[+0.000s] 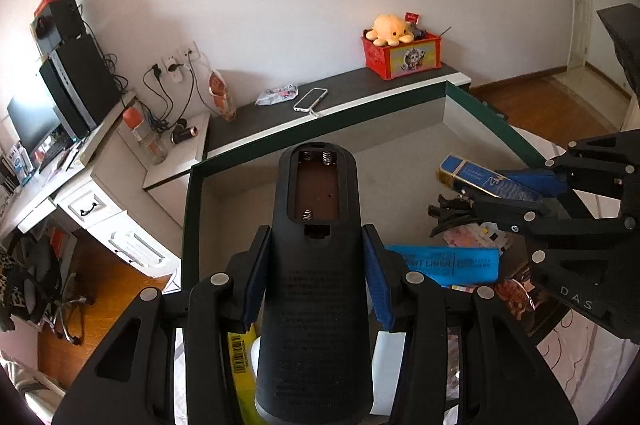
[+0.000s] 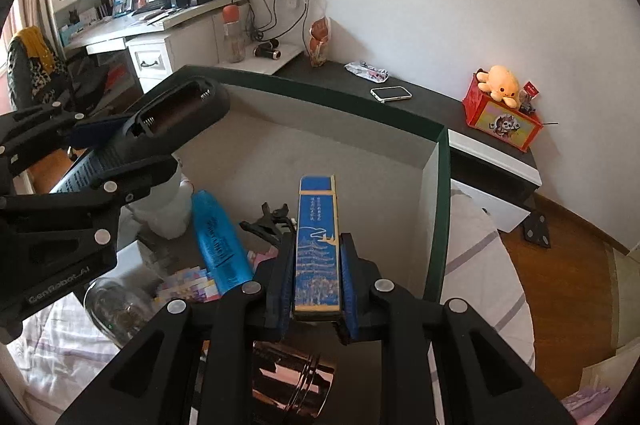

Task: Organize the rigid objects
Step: 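Open the left tool to drop the remote while the right tool releases the blue box, then withdraw both open tools back from the pink box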

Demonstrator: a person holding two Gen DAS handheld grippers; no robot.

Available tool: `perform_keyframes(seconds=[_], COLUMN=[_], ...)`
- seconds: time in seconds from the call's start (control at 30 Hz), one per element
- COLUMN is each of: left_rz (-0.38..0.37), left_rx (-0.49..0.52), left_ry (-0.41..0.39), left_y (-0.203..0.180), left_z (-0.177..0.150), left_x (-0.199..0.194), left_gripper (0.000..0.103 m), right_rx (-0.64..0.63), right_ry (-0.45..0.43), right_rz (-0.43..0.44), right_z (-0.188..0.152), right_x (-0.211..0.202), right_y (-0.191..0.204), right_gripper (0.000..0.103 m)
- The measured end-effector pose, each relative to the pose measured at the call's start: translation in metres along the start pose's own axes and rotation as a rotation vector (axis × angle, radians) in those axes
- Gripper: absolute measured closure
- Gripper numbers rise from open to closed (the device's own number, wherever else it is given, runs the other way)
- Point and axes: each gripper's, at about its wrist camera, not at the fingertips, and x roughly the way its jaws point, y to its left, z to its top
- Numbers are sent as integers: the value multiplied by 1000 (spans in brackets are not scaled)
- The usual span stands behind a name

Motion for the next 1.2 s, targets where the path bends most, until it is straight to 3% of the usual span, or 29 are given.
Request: perform_keyframes(seconds=[0.17, 0.23, 0.3, 0.4, 0.47, 0.63, 0.77, 0.8, 0.83, 1.2], left_rz=[6, 3, 3, 30, 40, 64, 83, 90, 109, 155], left_rx=[-8, -20, -24, -29, -41, -100, -143, -142, -145, -223], left_ry=[-16, -21, -42, -95, -126, -174, -227, -244, -264, -399], left_y=[3, 4, 5, 7, 10, 22, 29, 29, 29, 34], left_z=[3, 3, 1, 0, -2, -10, -29, -35, -41, -122], left_x=[0, -3, -10, -28, -42, -84, -132, -145, -159, -295], left_gripper=[57, 51, 38, 9, 8, 0, 0, 0, 0, 0], right_rx=[20, 28, 29, 25, 30, 47, 61, 61, 61, 140], right_ry=[-16, -32, -43, -64, -78, -136, -212, -225, -250, -447], right_rz=[-1, -5, -6, -7, -12, -52, -63, -66, -74, -144], right_z=[3, 3, 5, 3, 3, -4, -21, -24, -31, -104], right_x=[-2, -7, -10, -22, -29, -64, -108, -117, -130, -261], right_y=[-6, -6, -6, -2, 0, 6, 15, 19, 23, 51], right_gripper=[81, 70, 56, 54, 50, 18, 16, 11, 0, 0])
